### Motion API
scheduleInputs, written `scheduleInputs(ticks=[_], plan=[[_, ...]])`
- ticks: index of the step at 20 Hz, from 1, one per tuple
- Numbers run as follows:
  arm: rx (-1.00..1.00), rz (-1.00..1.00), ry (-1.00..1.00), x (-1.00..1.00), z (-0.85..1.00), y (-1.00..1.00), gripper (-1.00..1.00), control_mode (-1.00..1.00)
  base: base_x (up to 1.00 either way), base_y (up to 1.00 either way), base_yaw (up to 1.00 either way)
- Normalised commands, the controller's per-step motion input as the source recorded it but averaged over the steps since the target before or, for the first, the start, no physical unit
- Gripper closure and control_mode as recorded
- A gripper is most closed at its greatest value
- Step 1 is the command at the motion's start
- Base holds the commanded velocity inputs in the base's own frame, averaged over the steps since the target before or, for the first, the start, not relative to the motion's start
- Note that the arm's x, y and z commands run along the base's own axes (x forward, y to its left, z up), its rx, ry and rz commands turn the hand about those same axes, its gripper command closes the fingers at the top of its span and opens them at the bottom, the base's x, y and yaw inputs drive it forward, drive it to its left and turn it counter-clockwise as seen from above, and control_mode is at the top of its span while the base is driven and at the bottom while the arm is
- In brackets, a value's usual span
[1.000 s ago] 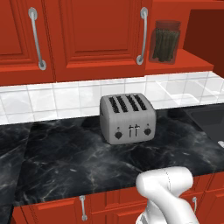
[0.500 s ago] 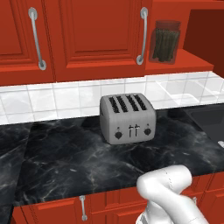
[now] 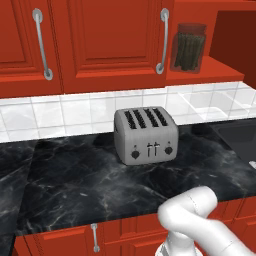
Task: Pick the candle and jar from the dining table and place them in the open cabinet. Close the cabinet after placing the objects.
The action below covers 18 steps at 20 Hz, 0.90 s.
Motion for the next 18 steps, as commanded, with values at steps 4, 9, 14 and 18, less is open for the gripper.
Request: scheduleInputs(ticks=[4, 9, 14, 18], plan=[[0.01, 0.00, 0.00, 0.11, 0.13, -0.41, -1.00, -1.00, 0.00, 0.00, 0.00], [0.01, 0.00, 0.01, 0.11, 0.06, -0.33, -1.00, -1.00, 0.00, 0.00, 0.00], [0.03, 0.00, 0.02, 0.16, 0.07, -0.23, -1.00, -1.00, 0.00, 0.00, 0.00], [0.04, 0.00, 0.01, 0.17, 0.13, -0.19, -1.00, -1.00, 0.00, 0.00, 0.00]])
